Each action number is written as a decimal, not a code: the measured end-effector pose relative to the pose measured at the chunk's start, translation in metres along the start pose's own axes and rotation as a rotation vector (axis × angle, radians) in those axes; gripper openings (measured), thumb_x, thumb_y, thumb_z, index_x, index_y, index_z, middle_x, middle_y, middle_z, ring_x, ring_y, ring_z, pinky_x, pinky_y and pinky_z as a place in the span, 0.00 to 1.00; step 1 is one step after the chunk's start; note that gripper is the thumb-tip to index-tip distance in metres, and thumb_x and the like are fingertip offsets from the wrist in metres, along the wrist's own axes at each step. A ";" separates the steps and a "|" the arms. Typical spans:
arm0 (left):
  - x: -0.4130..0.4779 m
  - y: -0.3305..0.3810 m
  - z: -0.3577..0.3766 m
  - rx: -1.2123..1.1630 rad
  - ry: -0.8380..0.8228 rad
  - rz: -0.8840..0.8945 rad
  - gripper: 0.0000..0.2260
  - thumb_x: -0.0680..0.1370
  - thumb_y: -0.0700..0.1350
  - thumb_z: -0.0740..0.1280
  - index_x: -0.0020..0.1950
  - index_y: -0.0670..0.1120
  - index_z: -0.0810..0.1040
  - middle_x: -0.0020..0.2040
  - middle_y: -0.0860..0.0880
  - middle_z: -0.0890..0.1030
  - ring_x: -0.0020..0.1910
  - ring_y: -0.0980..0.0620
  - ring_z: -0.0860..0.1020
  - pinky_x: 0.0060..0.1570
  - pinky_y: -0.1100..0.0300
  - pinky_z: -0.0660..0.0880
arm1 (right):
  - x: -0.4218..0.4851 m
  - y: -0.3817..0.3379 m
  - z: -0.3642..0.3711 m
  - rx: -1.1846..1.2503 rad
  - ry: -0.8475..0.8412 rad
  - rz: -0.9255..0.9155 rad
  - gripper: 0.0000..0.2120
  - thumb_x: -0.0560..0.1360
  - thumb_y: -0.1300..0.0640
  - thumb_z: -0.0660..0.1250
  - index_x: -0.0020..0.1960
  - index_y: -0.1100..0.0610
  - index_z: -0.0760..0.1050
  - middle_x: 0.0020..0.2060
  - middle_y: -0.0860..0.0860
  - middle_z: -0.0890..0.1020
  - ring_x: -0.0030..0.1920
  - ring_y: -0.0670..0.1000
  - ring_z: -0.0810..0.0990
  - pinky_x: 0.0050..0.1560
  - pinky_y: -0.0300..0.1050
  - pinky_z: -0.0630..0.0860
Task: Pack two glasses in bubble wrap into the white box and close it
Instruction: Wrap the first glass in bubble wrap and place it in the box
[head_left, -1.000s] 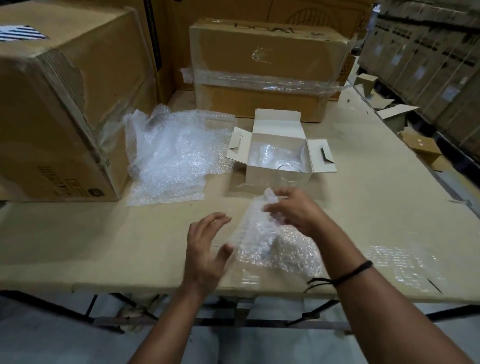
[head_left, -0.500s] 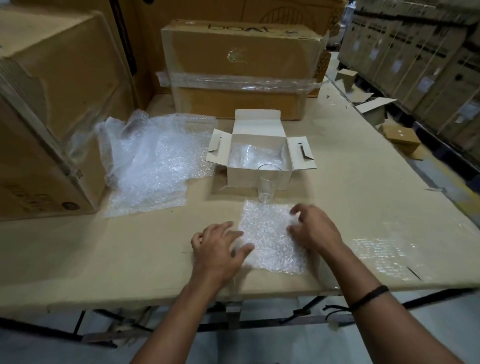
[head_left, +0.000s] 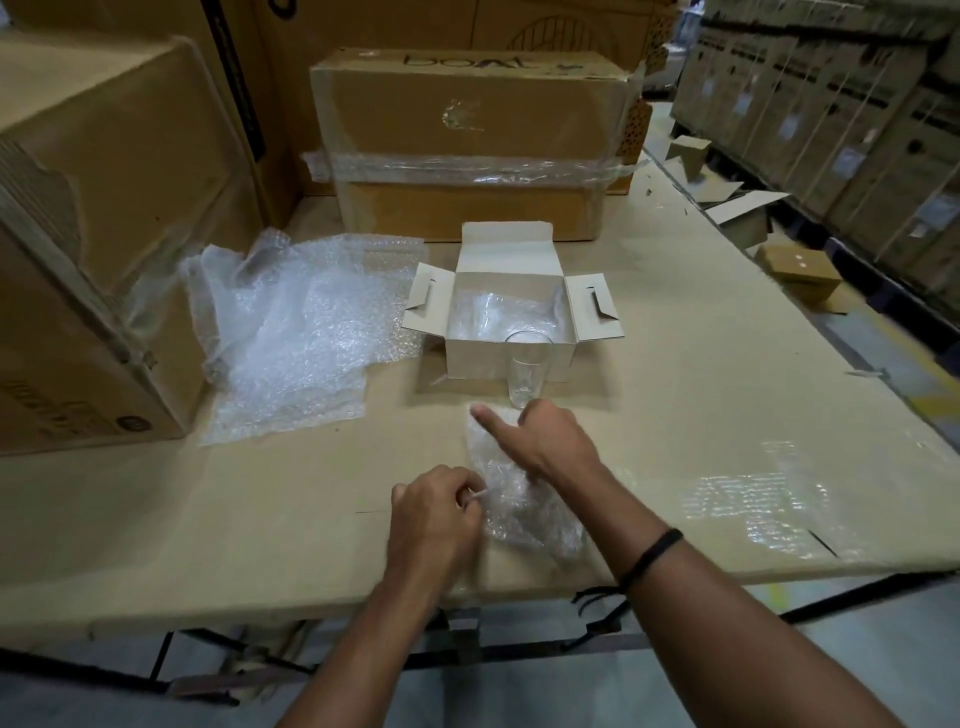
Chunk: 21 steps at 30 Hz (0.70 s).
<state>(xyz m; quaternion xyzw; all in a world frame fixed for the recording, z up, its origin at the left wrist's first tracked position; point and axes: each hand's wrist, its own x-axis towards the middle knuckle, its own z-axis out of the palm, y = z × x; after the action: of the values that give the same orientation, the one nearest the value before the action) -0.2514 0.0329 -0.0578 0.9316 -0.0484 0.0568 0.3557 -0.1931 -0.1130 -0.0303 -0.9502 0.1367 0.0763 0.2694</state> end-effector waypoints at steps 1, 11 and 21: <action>-0.003 -0.001 0.002 -0.012 -0.003 0.048 0.06 0.71 0.42 0.71 0.41 0.54 0.81 0.34 0.59 0.74 0.37 0.55 0.75 0.49 0.51 0.70 | 0.000 -0.006 0.001 -0.015 -0.030 0.007 0.39 0.65 0.20 0.57 0.44 0.58 0.72 0.34 0.52 0.78 0.34 0.52 0.78 0.30 0.44 0.68; -0.014 0.001 0.018 0.104 -0.052 0.064 0.15 0.70 0.51 0.70 0.57 0.57 0.76 0.44 0.58 0.76 0.47 0.51 0.76 0.45 0.56 0.61 | 0.012 0.016 -0.008 0.838 -0.267 0.204 0.05 0.72 0.69 0.59 0.43 0.64 0.73 0.31 0.60 0.73 0.22 0.52 0.69 0.25 0.40 0.65; -0.010 -0.009 0.010 0.271 -0.222 0.124 0.27 0.70 0.70 0.47 0.56 0.64 0.79 0.50 0.61 0.70 0.51 0.58 0.66 0.52 0.57 0.57 | 0.003 0.070 -0.018 -0.101 0.205 -0.222 0.26 0.70 0.57 0.73 0.66 0.48 0.71 0.61 0.48 0.74 0.58 0.52 0.76 0.54 0.49 0.76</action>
<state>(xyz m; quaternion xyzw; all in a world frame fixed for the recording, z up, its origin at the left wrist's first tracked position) -0.2597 0.0336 -0.0730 0.9668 -0.1364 -0.0185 0.2151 -0.2098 -0.1804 -0.0505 -0.9746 0.0537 -0.0446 0.2127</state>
